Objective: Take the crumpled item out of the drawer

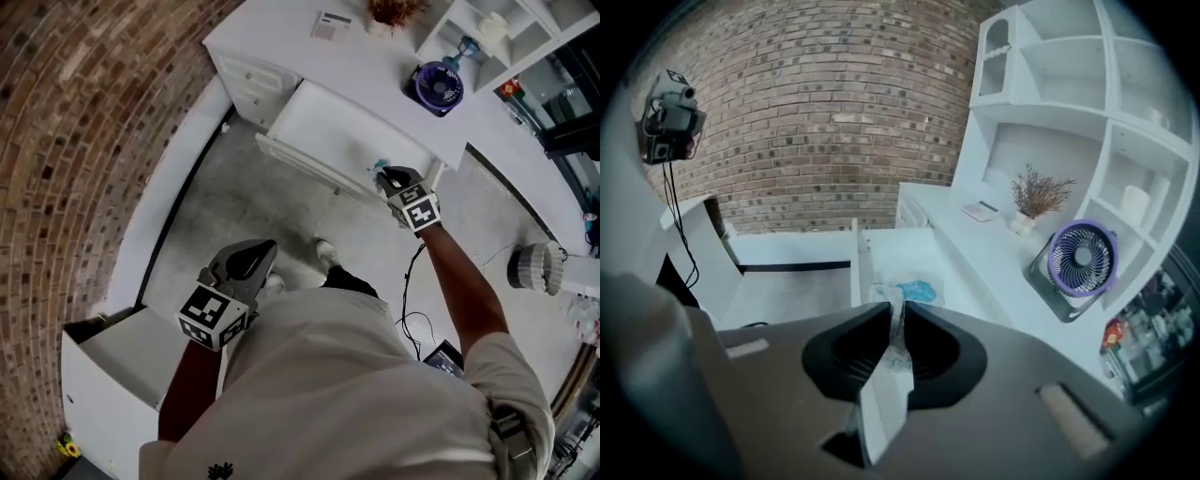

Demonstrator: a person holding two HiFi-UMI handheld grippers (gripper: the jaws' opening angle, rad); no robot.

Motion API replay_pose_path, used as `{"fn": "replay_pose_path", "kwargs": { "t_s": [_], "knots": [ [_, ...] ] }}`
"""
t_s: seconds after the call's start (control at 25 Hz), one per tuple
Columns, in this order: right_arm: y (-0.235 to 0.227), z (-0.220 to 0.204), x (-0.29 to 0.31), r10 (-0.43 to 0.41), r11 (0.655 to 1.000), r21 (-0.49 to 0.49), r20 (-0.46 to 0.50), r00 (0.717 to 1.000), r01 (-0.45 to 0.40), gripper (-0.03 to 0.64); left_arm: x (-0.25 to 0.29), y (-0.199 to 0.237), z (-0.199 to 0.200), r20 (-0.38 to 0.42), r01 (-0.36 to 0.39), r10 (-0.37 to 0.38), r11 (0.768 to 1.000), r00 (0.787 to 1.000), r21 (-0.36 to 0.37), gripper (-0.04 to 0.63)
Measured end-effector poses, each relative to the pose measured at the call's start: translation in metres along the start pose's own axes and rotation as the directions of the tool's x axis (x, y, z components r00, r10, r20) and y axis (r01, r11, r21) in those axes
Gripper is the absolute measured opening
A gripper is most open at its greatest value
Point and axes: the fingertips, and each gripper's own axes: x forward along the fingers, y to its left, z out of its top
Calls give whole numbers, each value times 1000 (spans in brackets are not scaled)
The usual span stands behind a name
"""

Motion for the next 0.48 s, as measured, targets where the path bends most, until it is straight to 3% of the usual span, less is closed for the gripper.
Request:
{"fn": "replay_pose_path", "kwargs": {
  "t_s": [0.48],
  "knots": [
    [107,19,-93,-93,990,118,106,990,80,60,-67,-4,-44,-25,115,-114,993,993,30,8]
  ]
}}
